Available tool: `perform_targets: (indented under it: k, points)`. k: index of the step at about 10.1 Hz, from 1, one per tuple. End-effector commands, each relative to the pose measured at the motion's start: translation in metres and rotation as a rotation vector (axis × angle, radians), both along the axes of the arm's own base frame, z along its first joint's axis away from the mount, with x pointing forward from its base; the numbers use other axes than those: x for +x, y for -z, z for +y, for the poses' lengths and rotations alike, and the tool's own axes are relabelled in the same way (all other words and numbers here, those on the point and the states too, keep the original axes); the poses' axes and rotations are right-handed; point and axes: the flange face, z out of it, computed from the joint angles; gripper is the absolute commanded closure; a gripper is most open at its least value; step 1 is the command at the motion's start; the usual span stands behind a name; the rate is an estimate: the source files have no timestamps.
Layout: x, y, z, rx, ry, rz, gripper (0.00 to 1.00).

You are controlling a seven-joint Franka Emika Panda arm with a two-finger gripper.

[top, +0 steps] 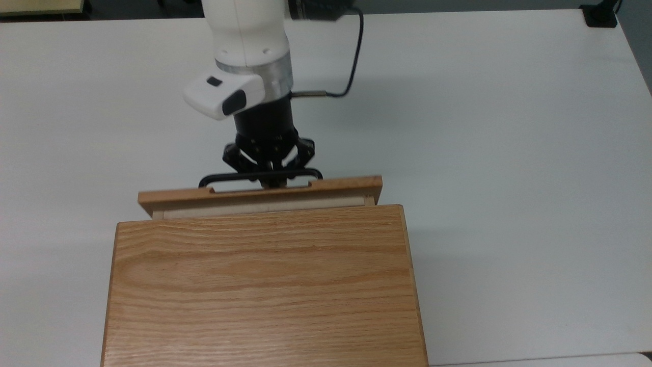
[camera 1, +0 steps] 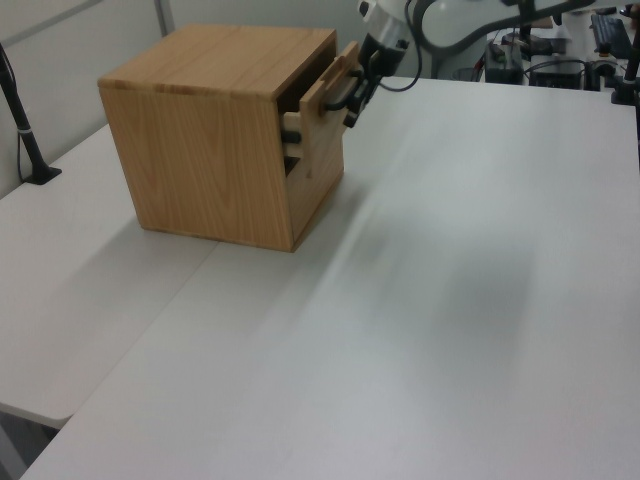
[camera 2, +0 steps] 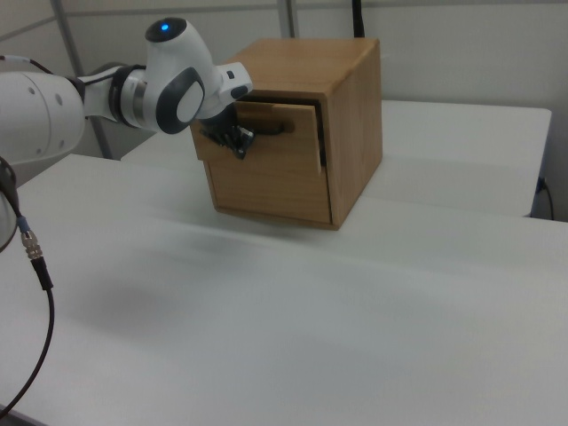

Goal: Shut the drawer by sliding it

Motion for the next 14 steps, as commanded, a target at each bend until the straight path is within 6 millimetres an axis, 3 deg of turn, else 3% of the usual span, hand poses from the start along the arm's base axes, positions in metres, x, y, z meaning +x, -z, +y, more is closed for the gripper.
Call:
perform_targets:
  k: [1, 2, 6, 8, 9, 11, 12, 13, 14]
  points:
    - [0.022, 0.001, 0.012, 0.066, 0.067, -0.122, 1.00]
    - [0.025, -0.001, 0.022, 0.087, 0.068, -0.172, 1.00]
    - [0.033, 0.005, 0.025, 0.083, 0.066, -0.312, 1.00]
    - [0.003, -0.017, 0.011, 0.073, 0.080, -0.186, 0.97]
    - [-0.017, -0.040, 0.010, 0.063, 0.075, -0.087, 0.93]
    - [-0.071, -0.074, 0.004, 0.032, 0.064, 0.160, 0.78]
    - [-0.108, -0.090, 0.002, 0.011, 0.062, 0.277, 0.61]
    - [-0.139, -0.096, 0.002, -0.010, 0.056, 0.357, 0.37]
    - [-0.160, -0.099, 0.003, -0.035, 0.054, 0.377, 0.19]
